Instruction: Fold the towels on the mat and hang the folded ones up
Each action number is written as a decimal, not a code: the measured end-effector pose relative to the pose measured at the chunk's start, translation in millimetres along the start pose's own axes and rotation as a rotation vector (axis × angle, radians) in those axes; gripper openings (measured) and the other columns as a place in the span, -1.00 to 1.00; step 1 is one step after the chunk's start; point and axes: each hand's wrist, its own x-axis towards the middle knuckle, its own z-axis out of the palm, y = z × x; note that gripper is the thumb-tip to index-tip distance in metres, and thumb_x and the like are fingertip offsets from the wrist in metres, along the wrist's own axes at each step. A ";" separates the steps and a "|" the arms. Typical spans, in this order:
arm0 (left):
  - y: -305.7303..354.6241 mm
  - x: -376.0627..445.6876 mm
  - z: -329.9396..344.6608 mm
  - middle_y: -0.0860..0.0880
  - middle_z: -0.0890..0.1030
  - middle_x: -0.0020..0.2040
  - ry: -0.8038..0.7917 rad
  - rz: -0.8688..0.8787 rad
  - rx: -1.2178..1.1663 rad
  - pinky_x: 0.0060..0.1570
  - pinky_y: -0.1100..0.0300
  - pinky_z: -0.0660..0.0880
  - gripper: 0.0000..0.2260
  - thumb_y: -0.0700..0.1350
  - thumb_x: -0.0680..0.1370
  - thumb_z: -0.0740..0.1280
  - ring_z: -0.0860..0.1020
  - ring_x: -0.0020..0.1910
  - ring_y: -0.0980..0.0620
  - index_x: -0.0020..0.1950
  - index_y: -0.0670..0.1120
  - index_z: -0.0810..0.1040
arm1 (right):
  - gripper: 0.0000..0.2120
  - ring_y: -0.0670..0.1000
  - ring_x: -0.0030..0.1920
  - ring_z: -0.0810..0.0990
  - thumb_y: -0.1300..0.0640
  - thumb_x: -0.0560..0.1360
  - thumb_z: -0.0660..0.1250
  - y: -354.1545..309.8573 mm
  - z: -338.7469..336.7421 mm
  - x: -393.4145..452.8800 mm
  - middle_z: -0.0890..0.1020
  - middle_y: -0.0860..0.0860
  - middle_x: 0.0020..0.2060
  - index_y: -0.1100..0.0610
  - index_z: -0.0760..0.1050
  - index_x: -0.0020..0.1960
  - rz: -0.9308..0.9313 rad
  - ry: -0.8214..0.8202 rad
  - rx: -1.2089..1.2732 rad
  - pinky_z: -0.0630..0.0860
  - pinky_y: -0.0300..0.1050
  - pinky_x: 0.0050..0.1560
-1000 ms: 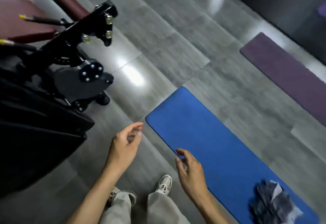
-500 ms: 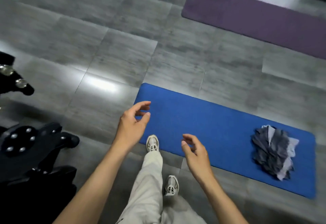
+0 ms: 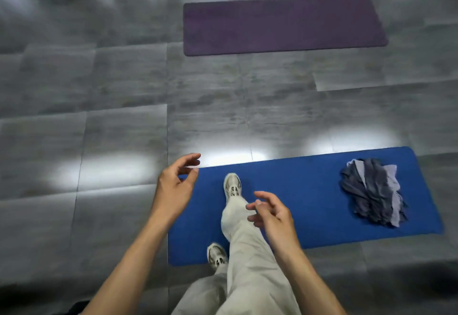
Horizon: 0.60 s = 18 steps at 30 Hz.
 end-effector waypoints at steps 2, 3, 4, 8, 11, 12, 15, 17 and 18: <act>16.1 35.2 11.5 0.13 0.62 0.04 -0.047 0.033 0.022 -0.13 0.49 0.44 -0.73 -0.24 0.57 0.30 0.55 -0.06 0.27 0.21 0.02 0.57 | -0.81 0.00 -0.22 0.65 0.19 0.61 0.22 -15.5 -2.4 25.0 0.71 0.00 -0.13 -0.04 0.55 0.09 0.017 0.029 0.057 0.58 -0.02 -0.06; 25.3 58.2 18.9 0.13 0.62 0.04 -0.085 0.048 0.041 -0.12 0.48 0.45 -0.73 -0.24 0.57 0.30 0.55 -0.05 0.28 0.22 0.03 0.57 | -0.81 0.00 -0.22 0.64 0.19 0.61 0.22 -23.9 -4.7 41.4 0.71 0.00 -0.14 -0.03 0.54 0.09 0.023 0.057 0.091 0.58 -0.01 -0.07; 33.9 80.6 25.7 0.14 0.61 0.06 -0.128 0.066 0.072 -0.09 0.44 0.46 -0.71 -0.24 0.57 0.31 0.54 -0.04 0.27 0.22 0.04 0.56 | -0.82 0.00 -0.23 0.64 0.20 0.61 0.22 -31.5 -6.1 57.3 0.71 -0.01 -0.16 -0.02 0.54 0.10 0.028 0.091 0.131 0.58 0.00 -0.07; 70.4 198.3 53.2 0.17 0.59 0.11 -0.321 0.181 0.317 0.06 0.25 0.48 -0.66 -0.19 0.56 0.34 0.51 0.08 0.27 0.29 0.09 0.52 | -0.82 -0.04 -0.31 0.60 0.26 0.60 0.23 -70.6 -9.6 142.4 0.70 -0.01 -0.24 0.05 0.54 0.08 0.057 0.199 0.266 0.58 0.04 -0.09; 102.5 304.2 82.2 0.12 0.60 0.11 -0.387 0.216 0.450 0.07 0.18 0.51 -0.66 -0.20 0.56 0.33 0.53 0.06 0.23 0.28 0.11 0.52 | -0.80 -0.08 -0.34 0.60 0.28 0.60 0.22 -107.3 -21.5 220.0 0.70 0.00 -0.25 0.05 0.54 0.09 0.098 0.229 0.310 0.55 -0.05 -0.16; 114.2 334.0 93.0 0.11 0.60 0.10 -0.408 0.237 0.484 0.07 0.14 0.53 -0.66 -0.20 0.56 0.32 0.54 0.05 0.22 0.28 0.11 0.52 | -0.79 -0.08 -0.34 0.60 0.28 0.60 0.21 -120.9 -25.9 240.0 0.70 0.01 -0.24 0.04 0.53 0.08 0.108 0.241 0.312 0.55 -0.11 -0.19; 157.4 411.8 143.5 0.07 0.59 0.09 -0.526 0.277 0.547 0.05 0.10 0.53 -0.66 -0.23 0.56 0.29 0.54 0.03 0.20 0.30 0.07 0.51 | -0.76 -0.04 -0.32 0.61 0.32 0.58 0.19 -162.8 -46.8 297.1 0.70 0.07 -0.20 0.05 0.54 0.06 0.138 0.329 0.373 0.53 -0.21 -0.28; 184.2 442.6 176.4 0.06 0.59 0.10 -0.601 0.321 0.569 0.04 0.15 0.51 -0.66 -0.22 0.57 0.28 0.53 0.04 0.19 0.31 0.06 0.50 | -0.75 -0.04 -0.33 0.59 0.35 0.57 0.17 -187.4 -59.7 325.6 0.68 0.09 -0.21 0.09 0.54 0.06 0.137 0.378 0.427 0.52 -0.26 -0.33; 199.0 455.3 194.2 0.06 0.59 0.10 -0.640 0.343 0.570 0.05 0.13 0.51 -0.66 -0.21 0.58 0.28 0.54 0.05 0.17 0.31 0.06 0.50 | -0.75 -0.04 -0.34 0.58 0.37 0.56 0.17 -199.5 -67.5 337.8 0.68 0.08 -0.22 0.12 0.54 0.07 0.144 0.402 0.465 0.51 -0.27 -0.34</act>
